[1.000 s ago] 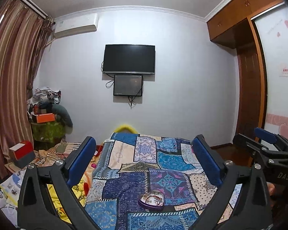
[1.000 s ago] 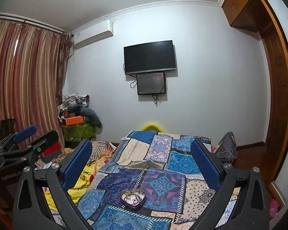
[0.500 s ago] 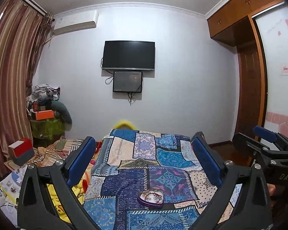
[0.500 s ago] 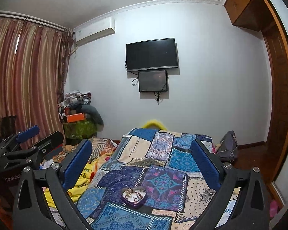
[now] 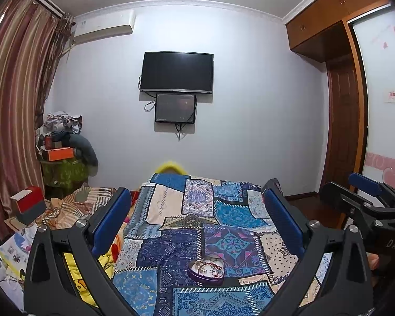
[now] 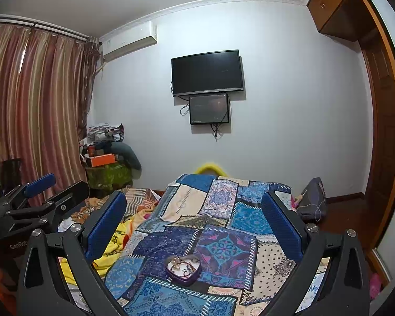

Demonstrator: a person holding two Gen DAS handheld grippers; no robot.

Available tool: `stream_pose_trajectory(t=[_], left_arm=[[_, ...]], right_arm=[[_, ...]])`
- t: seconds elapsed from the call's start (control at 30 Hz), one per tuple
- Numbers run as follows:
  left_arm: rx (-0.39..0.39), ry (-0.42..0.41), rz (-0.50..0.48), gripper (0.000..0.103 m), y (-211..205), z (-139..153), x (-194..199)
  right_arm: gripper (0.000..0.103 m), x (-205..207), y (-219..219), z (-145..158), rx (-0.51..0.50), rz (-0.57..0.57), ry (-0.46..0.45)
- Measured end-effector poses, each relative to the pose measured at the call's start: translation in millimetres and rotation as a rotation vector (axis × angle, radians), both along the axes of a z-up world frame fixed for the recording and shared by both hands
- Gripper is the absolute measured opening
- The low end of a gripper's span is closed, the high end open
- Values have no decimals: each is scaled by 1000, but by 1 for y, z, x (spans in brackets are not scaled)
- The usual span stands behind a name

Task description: Organize jewelry

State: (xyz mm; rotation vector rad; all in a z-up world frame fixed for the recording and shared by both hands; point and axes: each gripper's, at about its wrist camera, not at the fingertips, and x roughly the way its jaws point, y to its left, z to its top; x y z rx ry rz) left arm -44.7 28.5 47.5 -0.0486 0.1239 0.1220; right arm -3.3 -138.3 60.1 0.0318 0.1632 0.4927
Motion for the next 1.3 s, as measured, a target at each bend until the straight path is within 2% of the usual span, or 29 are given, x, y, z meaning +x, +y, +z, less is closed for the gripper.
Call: stream_pose_trajectory(t=[1.3], left_arm=[[-17,20,-45,102,3,-2,4]], right_arm=[[102,2,-1,2,5,2,15]])
